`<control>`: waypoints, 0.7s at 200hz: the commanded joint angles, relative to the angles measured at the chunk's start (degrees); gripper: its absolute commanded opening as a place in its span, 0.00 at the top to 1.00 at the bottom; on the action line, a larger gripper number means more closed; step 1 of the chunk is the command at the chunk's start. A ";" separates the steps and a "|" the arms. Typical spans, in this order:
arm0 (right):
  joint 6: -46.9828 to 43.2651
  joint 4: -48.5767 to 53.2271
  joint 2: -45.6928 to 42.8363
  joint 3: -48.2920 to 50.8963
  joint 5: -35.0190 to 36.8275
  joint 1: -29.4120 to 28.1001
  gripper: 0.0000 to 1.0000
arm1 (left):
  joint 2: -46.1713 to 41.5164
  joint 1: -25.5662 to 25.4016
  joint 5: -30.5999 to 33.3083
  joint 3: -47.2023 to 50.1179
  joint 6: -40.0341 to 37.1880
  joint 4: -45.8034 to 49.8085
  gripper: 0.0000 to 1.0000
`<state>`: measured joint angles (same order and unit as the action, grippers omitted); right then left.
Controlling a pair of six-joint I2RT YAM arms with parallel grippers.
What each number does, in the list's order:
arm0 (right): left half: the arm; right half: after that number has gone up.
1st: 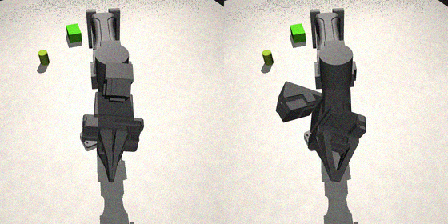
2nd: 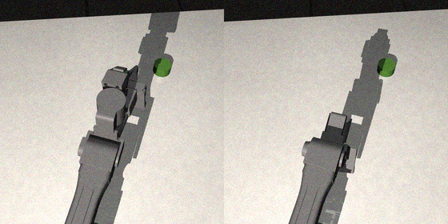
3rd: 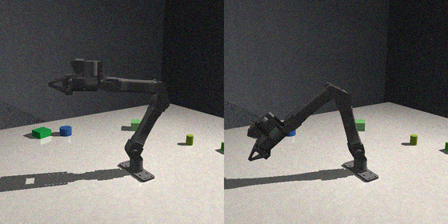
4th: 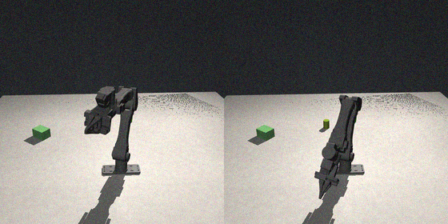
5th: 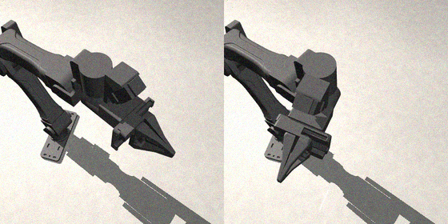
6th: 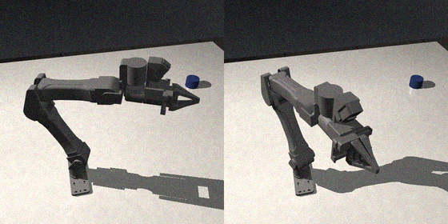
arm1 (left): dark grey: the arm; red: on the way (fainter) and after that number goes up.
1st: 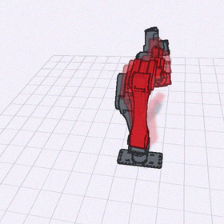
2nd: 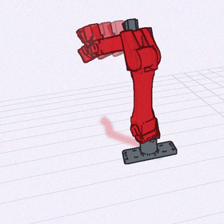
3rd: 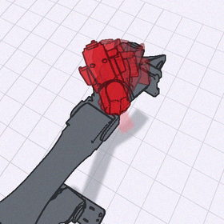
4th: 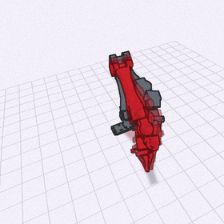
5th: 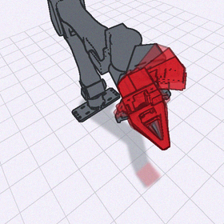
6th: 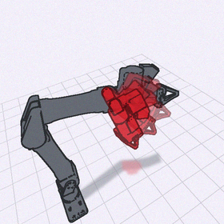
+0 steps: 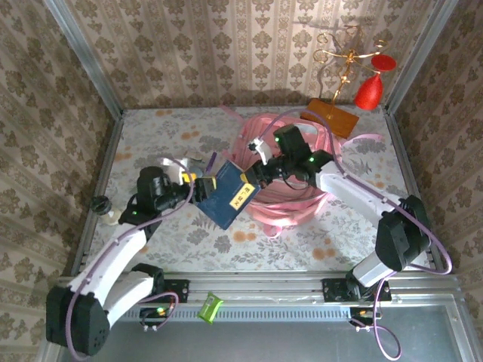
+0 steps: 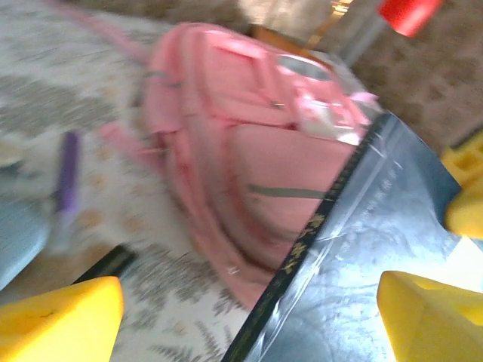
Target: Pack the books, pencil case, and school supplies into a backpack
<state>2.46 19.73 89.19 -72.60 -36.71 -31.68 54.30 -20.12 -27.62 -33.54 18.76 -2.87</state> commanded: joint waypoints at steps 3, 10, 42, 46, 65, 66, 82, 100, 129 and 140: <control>-13.36 11.22 -1.56 -5.63 -8.39 0.94 1.00 | 6.49 -1.96 -7.85 -5.12 -13.73 0.49 0.11; -15.37 14.28 -1.39 -7.07 -8.72 1.08 1.00 | 8.24 -2.06 -8.21 -6.20 -15.67 1.04 0.10; -20.13 18.84 -2.42 -9.58 -8.89 2.21 1.00 | 13.11 -1.86 -19.29 -10.15 -21.64 1.52 0.08; -20.41 18.81 -2.66 -9.73 -8.93 2.31 1.00 | 14.05 -2.01 -20.92 -11.01 -22.10 2.09 0.09; -21.21 18.59 -3.23 -10.69 -8.59 2.41 1.00 | 17.76 -2.28 -28.56 -13.86 -21.65 2.21 0.18; -21.28 18.59 -3.27 -10.75 -8.61 2.41 1.00 | 18.02 -2.33 -28.90 -13.98 -21.66 2.32 0.18; -21.36 18.25 -3.74 -11.42 -8.23 2.59 1.00 | 20.39 -2.80 -33.04 -15.40 -21.93 2.87 0.30; -20.48 17.24 -4.16 -11.60 -6.30 3.23 1.00 | 21.06 -3.41 -35.99 -15.65 -20.13 -0.06 0.41; -14.34 11.40 -5.11 -9.24 -0.65 3.82 1.00 | 21.23 -4.62 -37.24 -17.32 -18.62 -0.73 0.77; -10.84 7.75 -6.56 -7.72 4.56 3.90 0.99 | 21.03 -4.49 -36.03 -17.78 -17.37 -1.34 0.90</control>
<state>-15.18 35.53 86.56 -81.84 -39.05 -28.21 75.40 -24.40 -60.73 -48.77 0.05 -2.28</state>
